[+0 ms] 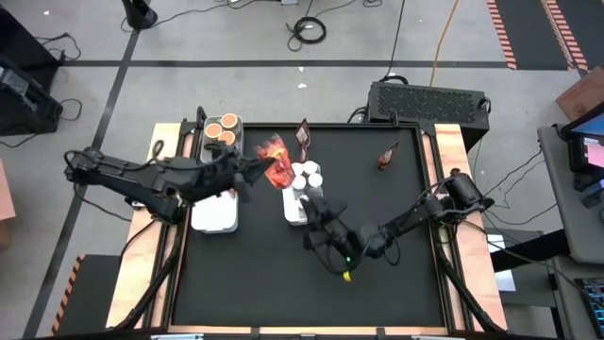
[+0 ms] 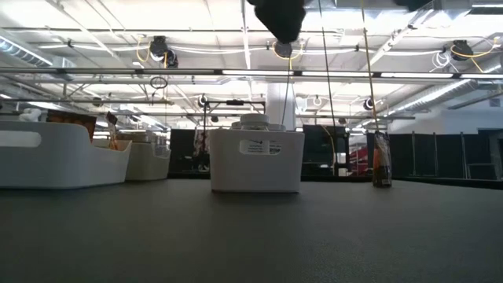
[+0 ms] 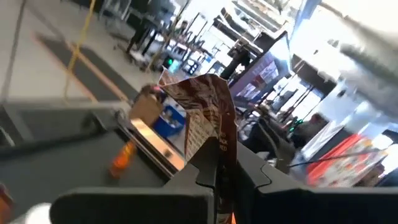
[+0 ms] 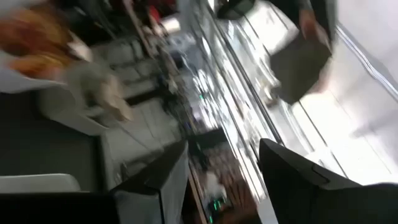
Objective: Sort spices by type
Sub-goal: Put the orange seasoning pack into the left white bin
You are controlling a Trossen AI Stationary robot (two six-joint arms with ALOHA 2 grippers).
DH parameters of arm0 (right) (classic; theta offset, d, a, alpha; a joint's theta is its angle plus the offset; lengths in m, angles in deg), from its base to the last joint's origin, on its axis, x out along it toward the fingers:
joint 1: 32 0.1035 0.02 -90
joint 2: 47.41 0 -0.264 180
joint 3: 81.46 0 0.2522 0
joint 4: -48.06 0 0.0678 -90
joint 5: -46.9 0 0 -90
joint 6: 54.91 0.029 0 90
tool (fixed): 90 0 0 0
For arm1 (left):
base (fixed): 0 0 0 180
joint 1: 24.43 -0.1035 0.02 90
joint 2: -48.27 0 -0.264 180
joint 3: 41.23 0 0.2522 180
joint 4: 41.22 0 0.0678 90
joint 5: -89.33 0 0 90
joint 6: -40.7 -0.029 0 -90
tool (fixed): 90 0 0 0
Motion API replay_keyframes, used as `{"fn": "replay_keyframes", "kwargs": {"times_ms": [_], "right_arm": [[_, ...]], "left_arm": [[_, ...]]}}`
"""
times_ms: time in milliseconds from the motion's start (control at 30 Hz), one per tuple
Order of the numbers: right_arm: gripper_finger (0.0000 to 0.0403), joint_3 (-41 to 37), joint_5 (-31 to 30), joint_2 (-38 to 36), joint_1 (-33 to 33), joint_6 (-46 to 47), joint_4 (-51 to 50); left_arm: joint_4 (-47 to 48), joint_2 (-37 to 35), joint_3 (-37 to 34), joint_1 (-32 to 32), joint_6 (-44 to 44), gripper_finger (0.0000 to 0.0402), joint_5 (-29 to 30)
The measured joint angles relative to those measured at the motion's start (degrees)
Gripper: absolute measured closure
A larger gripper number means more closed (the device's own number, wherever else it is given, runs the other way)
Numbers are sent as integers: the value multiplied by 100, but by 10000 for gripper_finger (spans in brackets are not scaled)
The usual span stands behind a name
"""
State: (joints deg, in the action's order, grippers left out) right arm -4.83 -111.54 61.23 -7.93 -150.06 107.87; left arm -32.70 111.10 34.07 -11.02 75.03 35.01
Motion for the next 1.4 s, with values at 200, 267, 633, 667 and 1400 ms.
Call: {"fn": "replay_keyframes", "kwargs": {"times_ms": [200, 267, 633, 667, 1400], "right_arm": [[227, -699, 94, -720, 142, 1023, -729], [227, -1080, 140, -1333, 22, 1796, -719], [227, -2259, 6563, -3723, -1417, 9423, -2385], [227, -2246, 6617, -3553, -1430, 9508, -2251], [227, -1866, 7303, -1727, -1386, 10006, 81]], "left_arm": [[445, -539, 7, 89, -1953, 382, -880], [745, -647, 7, 200, -2269, 382, -1226], [-38, -287, 7, 686, -2846, 382, -2718], [-232, -200, 7, 696, -2889, 382, -2736], [-678, 359, 7, 641, -3325, 382, -2511]]}}
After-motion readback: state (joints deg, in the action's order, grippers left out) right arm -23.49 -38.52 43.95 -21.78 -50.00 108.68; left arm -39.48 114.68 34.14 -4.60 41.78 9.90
